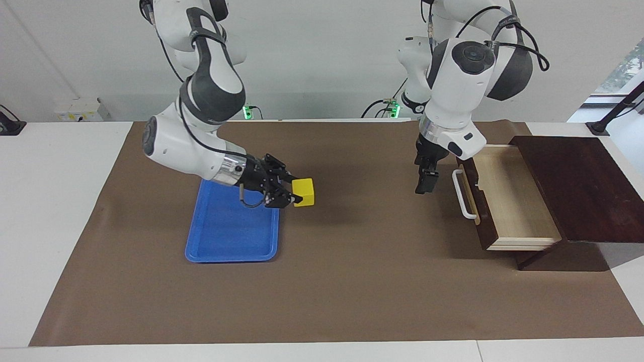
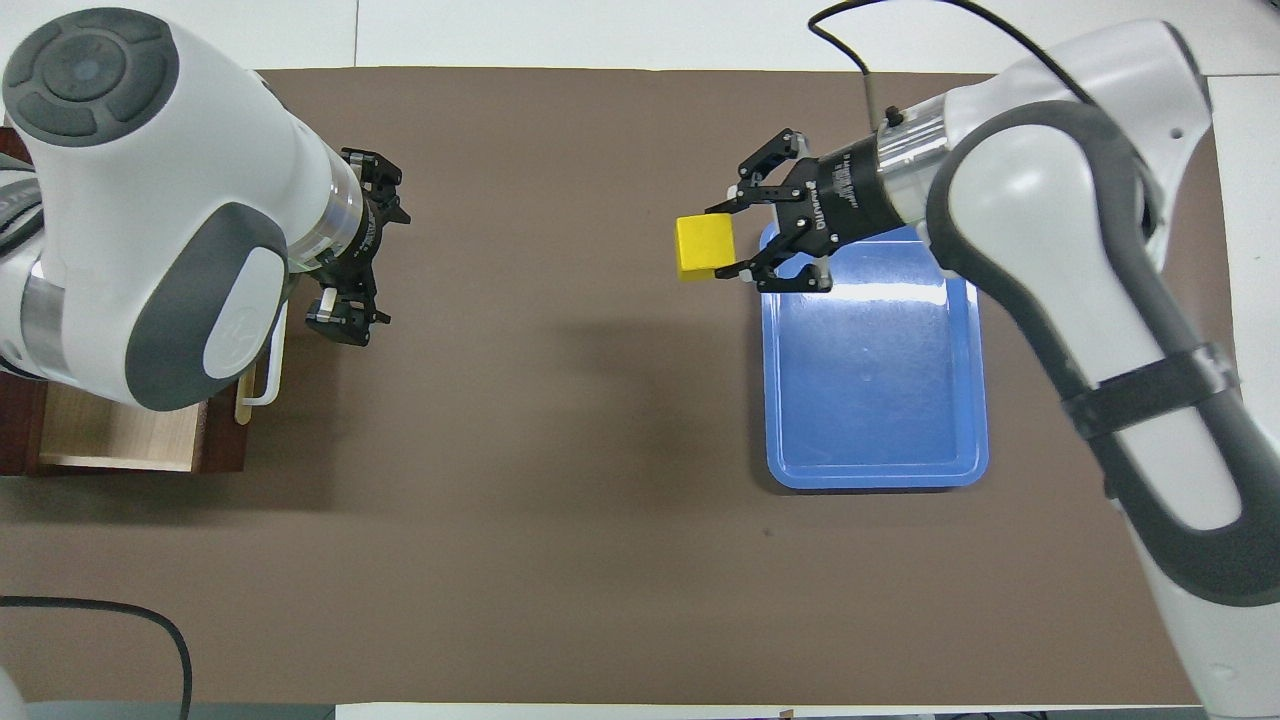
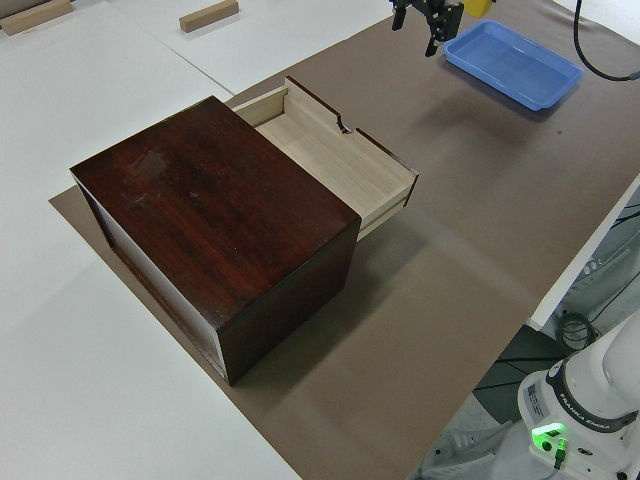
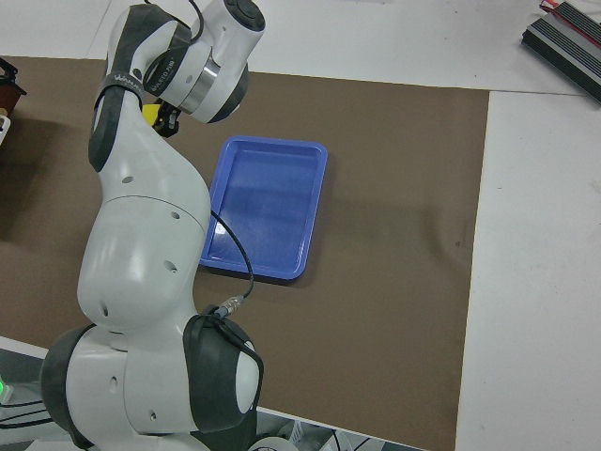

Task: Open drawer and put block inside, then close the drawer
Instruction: 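Carry the block toward the left gripper while the left gripper approaches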

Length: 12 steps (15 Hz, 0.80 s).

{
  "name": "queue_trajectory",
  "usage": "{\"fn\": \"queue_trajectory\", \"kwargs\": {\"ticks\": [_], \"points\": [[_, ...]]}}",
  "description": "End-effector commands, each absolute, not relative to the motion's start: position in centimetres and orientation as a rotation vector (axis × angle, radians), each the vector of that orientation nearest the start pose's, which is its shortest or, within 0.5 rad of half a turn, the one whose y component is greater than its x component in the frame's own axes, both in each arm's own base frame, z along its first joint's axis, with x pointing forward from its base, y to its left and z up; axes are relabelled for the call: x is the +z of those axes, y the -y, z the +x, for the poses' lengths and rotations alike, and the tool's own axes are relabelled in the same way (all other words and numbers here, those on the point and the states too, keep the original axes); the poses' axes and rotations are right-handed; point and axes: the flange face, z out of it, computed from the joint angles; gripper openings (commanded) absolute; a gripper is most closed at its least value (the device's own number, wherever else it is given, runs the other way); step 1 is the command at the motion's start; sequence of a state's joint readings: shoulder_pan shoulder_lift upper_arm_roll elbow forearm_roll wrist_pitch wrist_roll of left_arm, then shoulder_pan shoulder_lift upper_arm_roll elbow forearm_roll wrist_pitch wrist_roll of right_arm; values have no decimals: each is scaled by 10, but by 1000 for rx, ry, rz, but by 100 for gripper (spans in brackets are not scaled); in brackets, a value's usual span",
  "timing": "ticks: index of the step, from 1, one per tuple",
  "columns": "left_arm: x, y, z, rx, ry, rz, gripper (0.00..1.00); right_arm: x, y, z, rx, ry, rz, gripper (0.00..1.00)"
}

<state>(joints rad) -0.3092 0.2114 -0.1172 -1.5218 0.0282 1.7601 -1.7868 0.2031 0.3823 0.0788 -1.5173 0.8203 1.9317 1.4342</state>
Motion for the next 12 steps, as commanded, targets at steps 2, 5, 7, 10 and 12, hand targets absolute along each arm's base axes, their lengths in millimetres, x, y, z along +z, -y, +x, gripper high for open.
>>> {"fn": "queue_trajectory", "kwargs": {"ticks": [2,5,7,10,12], "points": [[542,296,593,-2,2133,-2319,100,464,-291,633,743,-1716,-1772,0],[536,311,595,-8,2259,-2229,100,447,-319,625,748,-1711,-1796,0],[537,321,591,-15,2269,-2238,100,435,-330,619,727,-1723,-1793,0],[532,327,591,-17,2293,-2212,100,428,-347,615,711,-1731,-1760,0],[529,340,584,-66,2305,-2183,100,425,-355,612,709,-1731,-1762,0]]}}
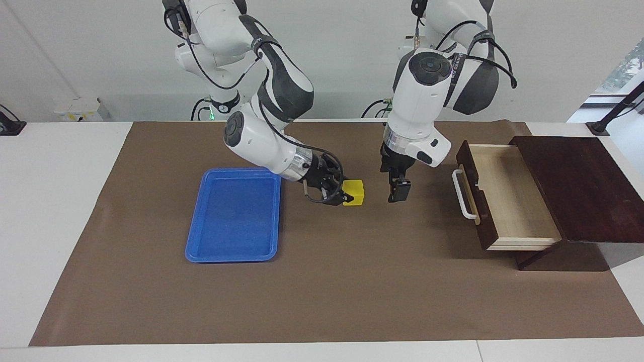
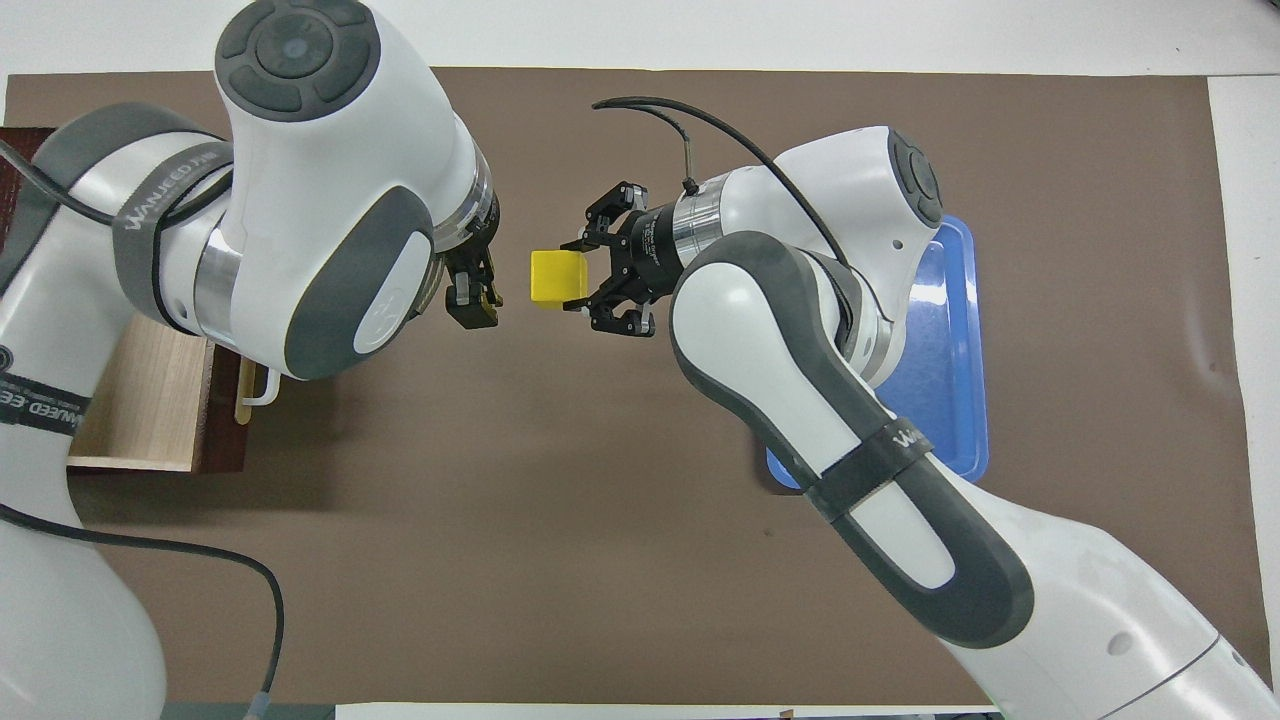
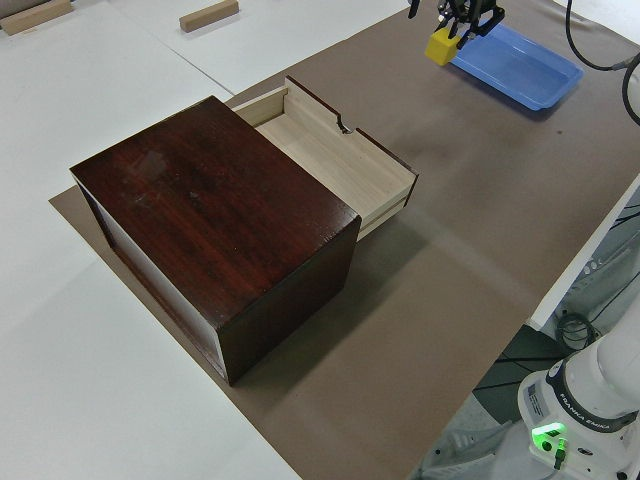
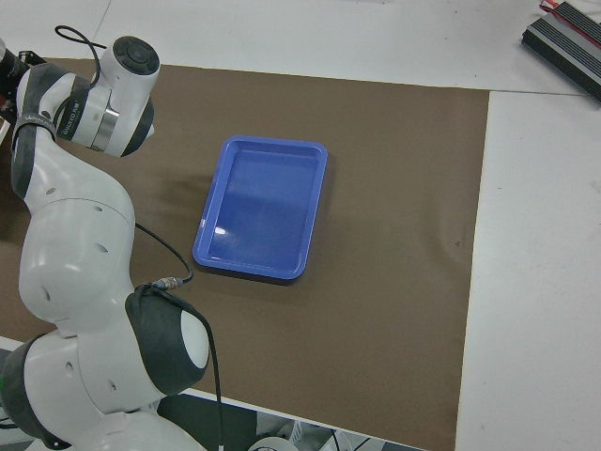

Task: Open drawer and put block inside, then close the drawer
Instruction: 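Carry the block toward the left gripper while the left gripper approaches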

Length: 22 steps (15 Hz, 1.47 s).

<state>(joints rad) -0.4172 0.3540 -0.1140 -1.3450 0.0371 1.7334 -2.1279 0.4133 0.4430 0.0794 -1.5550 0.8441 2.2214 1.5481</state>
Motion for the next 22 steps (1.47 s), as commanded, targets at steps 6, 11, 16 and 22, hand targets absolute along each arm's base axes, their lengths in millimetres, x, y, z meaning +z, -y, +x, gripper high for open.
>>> {"fn": "queue_trajectory", "kwargs": {"ticks": [6,11,16,22], "points": [[513,348,580,61,-2267,2146,100,433,-358,613,710,-1722,-1754,0],[496,357,572,53,-2279,2165,100,438,-359,616,732,-1723,-1720,0],[489,362,566,53,-2281,2167,99,438,-359,616,736,-1722,-1720,0],[490,363,569,52,-2265,2154,0,439,-358,616,736,-1725,-1716,0]]}}
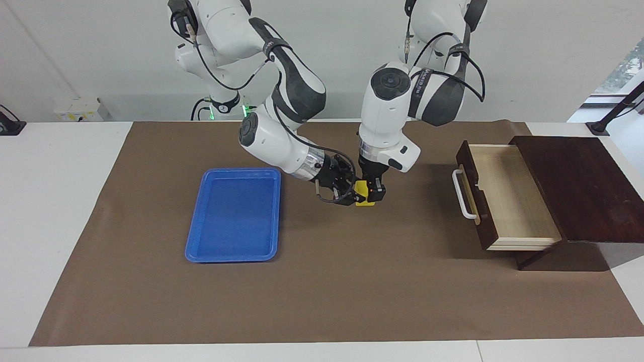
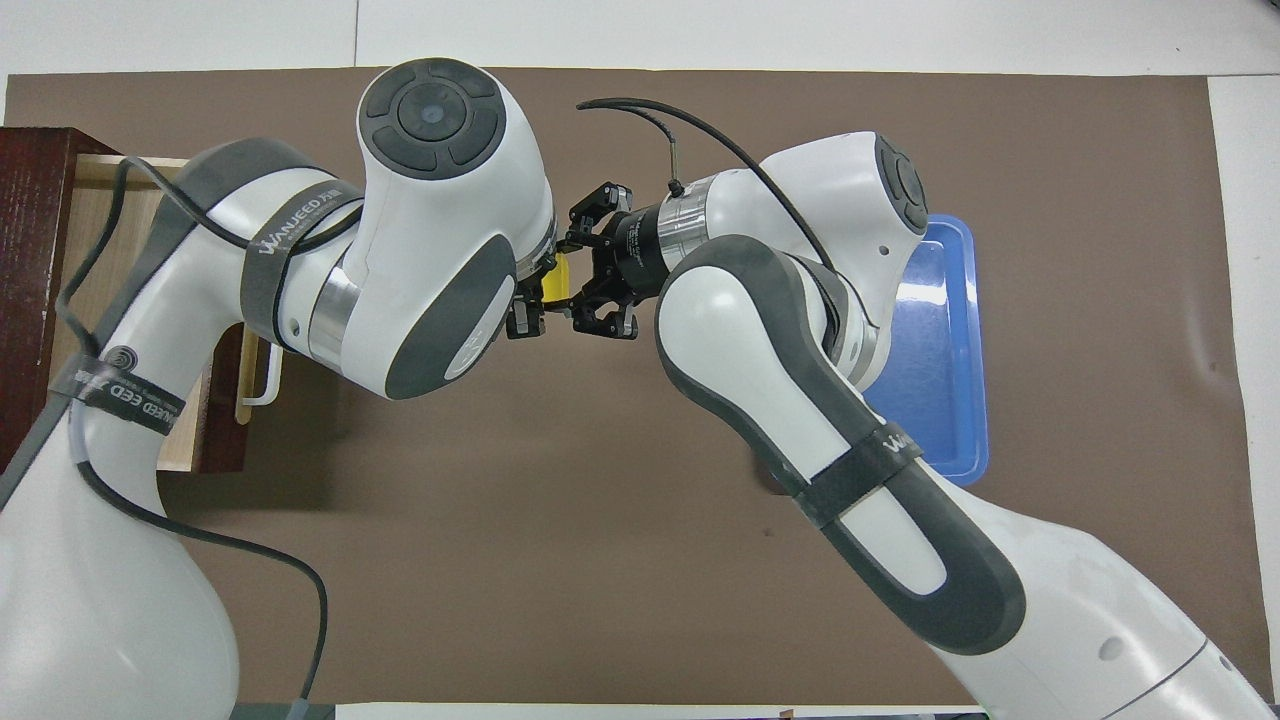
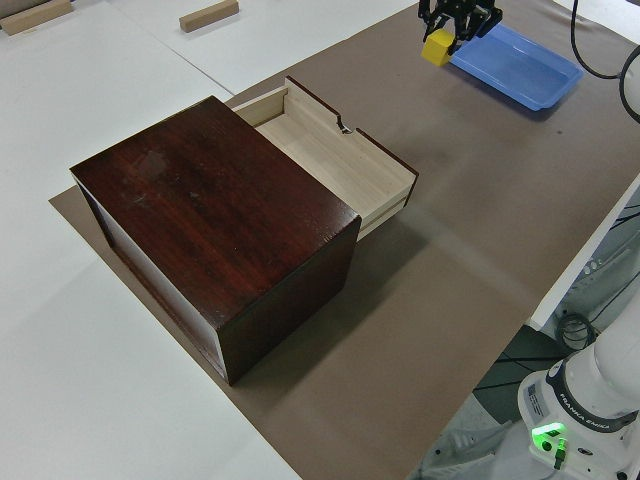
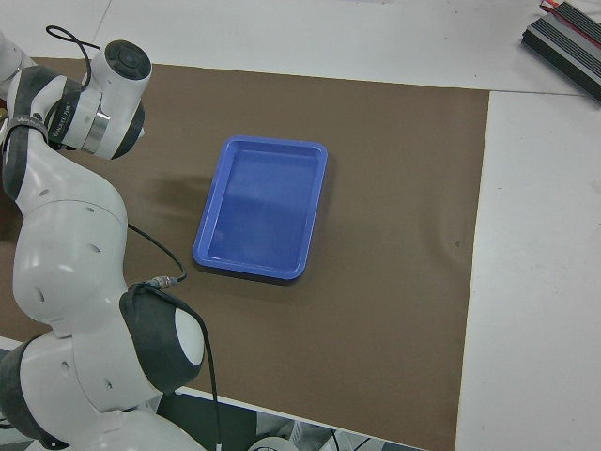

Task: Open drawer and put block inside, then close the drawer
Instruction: 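Grasp the block with the left gripper and open the right gripper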

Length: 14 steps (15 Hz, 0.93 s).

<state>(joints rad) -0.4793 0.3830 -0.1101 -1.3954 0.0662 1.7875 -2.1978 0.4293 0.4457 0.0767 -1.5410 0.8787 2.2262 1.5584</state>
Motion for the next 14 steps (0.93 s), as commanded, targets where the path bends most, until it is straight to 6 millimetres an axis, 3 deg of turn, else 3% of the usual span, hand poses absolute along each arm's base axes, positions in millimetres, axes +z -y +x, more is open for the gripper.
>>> {"fn": "queue_trajectory", "kwargs": {"ticks": [1,7,8,9,14], "points": [[491,363,570,51,-2261,2150,0,439,-358,616,736,-1725,-1716,0],[492,361,571,54,-2261,2147,0,440,-358,617,746,-1754,-1691,0],[491,362,571,54,-2258,2151,0,442,-357,616,739,-1754,-1689,46],[491,361,571,54,-2260,2149,0,442,-356,617,741,-1758,-1689,99],[490,361,571,57,-2257,2151,0,447,-343,623,737,-1767,-1673,100]]}}
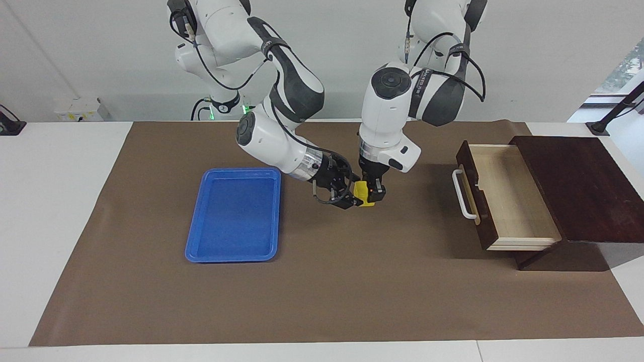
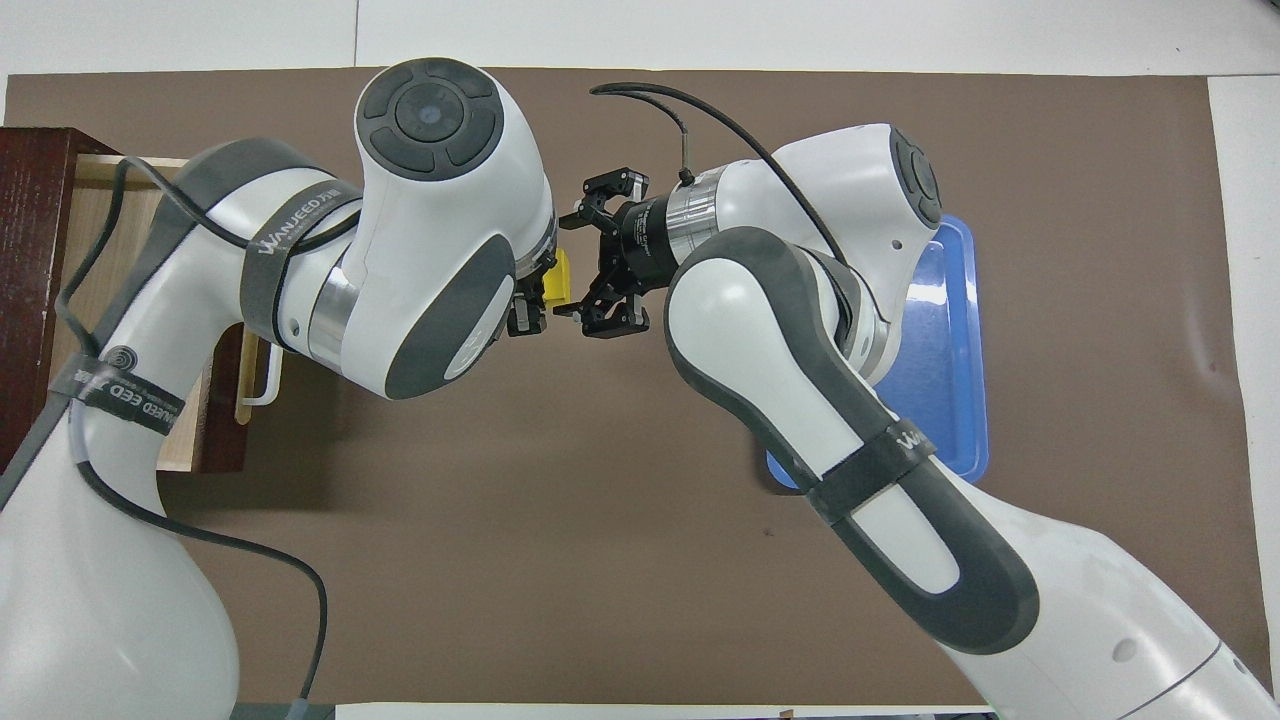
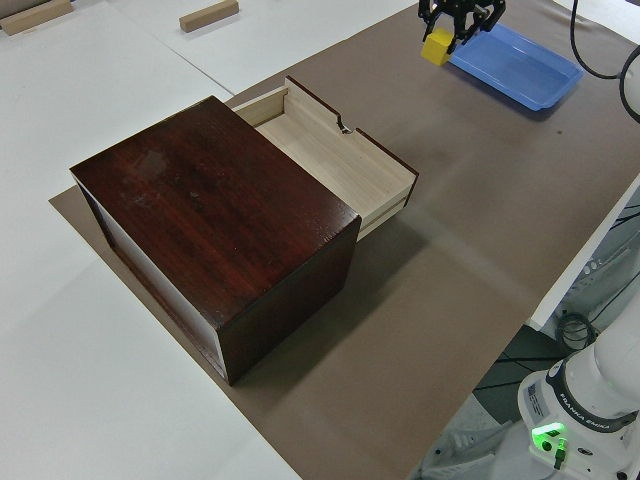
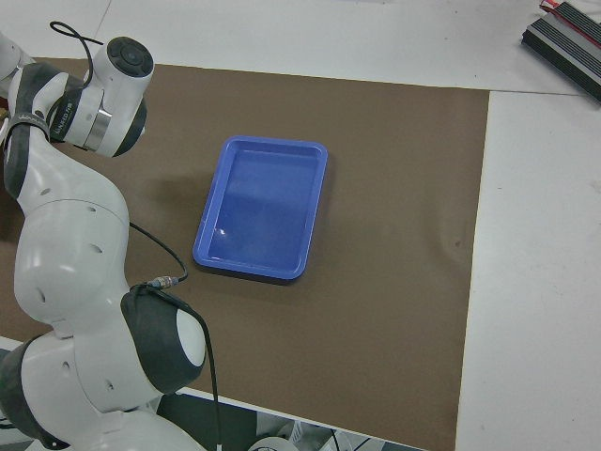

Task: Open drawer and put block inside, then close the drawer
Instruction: 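Grasp the block with the left gripper and open the right gripper, then lower the block into the drawer with the left gripper while the right gripper retracts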

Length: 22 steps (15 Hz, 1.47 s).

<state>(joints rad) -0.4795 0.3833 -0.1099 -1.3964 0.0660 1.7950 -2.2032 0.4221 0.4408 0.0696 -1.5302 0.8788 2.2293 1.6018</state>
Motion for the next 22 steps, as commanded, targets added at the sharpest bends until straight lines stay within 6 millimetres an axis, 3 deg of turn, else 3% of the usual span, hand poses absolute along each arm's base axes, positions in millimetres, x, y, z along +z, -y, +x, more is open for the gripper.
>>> {"fn": "queue_trajectory", "kwargs": {"ticks": [1,3,5,10,14,16,18,20,22], "points": [[490,360,572,59,-2259,2151,0,448,-329,628,740,-1781,-1668,100],[490,354,573,67,-2273,2169,0,460,-285,640,737,-1798,-1683,100],[491,333,576,101,-2240,2290,0,474,-233,646,616,-1786,-1840,100],[510,200,620,57,-2248,2375,0,498,-132,641,419,-1452,-2312,100],[545,86,633,49,-2151,2440,0,516,-69,622,329,-980,-2677,100],[557,55,632,48,-2087,2474,0,529,-39,611,307,-786,-2802,100],[553,35,632,44,-2056,2499,0,549,-13,598,251,-537,-2943,100],[548,18,628,57,-1999,2534,0,572,-1,583,200,-295,-3059,100],[535,1,624,79,-1992,2526,0,601,7,559,176,-184,-3117,100]]}}
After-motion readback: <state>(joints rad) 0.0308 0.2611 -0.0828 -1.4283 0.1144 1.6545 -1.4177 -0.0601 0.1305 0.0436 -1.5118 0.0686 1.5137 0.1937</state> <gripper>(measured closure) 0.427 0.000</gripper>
